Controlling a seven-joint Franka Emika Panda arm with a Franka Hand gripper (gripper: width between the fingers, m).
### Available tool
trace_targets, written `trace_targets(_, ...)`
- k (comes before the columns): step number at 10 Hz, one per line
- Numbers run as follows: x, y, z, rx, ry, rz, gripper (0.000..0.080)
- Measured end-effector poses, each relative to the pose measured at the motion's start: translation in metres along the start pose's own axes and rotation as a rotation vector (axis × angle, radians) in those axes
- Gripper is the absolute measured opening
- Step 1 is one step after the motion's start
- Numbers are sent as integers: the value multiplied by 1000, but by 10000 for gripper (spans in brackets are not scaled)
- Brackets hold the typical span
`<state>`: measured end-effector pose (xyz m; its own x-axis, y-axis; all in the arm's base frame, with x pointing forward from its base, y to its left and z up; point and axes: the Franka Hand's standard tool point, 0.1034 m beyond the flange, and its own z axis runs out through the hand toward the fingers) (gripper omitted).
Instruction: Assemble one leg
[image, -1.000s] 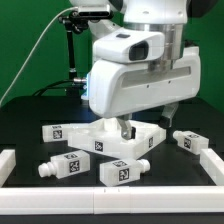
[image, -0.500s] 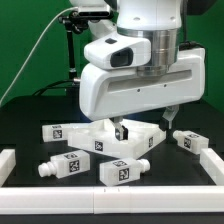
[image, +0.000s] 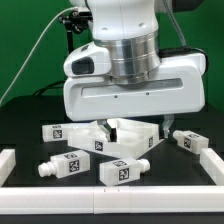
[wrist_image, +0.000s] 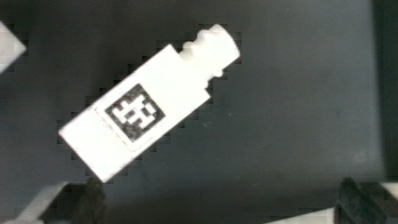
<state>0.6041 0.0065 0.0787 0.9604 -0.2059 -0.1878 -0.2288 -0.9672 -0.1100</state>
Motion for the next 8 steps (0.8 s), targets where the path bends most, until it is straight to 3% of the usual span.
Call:
trace_targets(3, -1, -1, 3, -2, -5, 221, 650)
trace_targets(5, -6, 3, 24, -14, 10, 486, 650)
trace_targets(8, -2, 13, 44, 24, 25, 663, 650)
